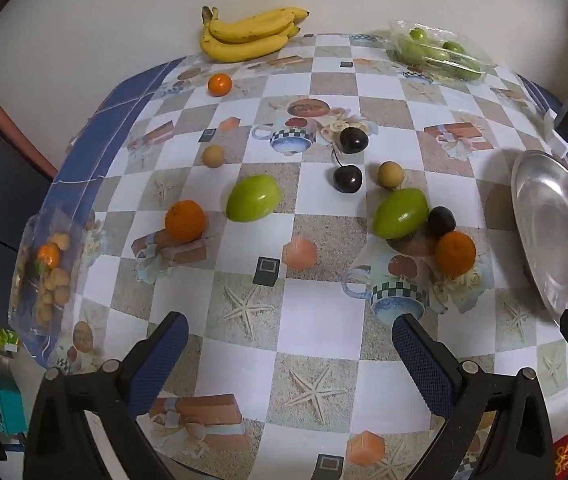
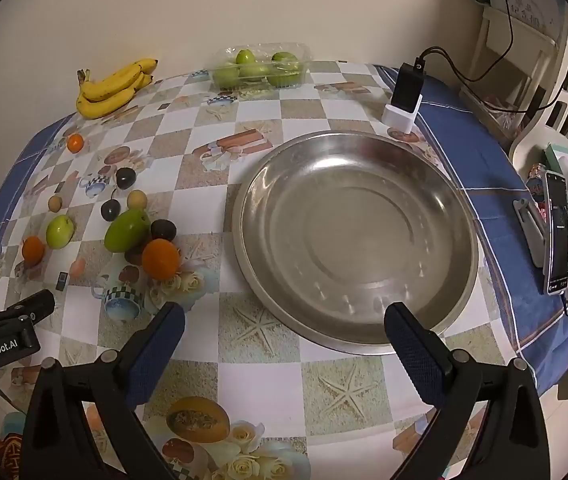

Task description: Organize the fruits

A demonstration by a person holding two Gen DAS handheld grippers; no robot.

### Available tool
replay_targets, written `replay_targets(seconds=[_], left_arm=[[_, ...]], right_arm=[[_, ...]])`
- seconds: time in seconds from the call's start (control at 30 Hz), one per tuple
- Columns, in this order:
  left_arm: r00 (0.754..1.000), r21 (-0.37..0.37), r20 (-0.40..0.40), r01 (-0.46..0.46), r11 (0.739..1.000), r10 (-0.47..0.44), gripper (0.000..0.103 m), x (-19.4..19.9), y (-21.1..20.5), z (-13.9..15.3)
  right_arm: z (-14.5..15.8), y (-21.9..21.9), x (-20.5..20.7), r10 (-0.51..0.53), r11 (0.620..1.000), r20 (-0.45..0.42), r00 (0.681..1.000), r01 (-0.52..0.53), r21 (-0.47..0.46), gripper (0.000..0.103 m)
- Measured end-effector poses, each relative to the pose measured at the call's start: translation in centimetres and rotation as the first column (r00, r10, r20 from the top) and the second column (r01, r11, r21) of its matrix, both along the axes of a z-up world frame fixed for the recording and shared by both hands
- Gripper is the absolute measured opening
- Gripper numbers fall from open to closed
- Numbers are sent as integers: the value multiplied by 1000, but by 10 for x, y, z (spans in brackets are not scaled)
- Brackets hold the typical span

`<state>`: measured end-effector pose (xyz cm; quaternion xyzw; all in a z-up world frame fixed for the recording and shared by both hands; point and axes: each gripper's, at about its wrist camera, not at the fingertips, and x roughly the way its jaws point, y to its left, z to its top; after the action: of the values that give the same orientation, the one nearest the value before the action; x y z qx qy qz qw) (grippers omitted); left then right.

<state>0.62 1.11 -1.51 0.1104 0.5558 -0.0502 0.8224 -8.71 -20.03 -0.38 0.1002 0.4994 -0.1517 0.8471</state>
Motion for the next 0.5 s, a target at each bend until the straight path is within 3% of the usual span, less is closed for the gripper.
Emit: replay_targets(seconds=[0.5], left_arm=[[1000,5,12,-11,1000,10,103,-3,-6,-2]], right_arm=[[0,2,0,3,1000,2,1000,-3,-4,100]])
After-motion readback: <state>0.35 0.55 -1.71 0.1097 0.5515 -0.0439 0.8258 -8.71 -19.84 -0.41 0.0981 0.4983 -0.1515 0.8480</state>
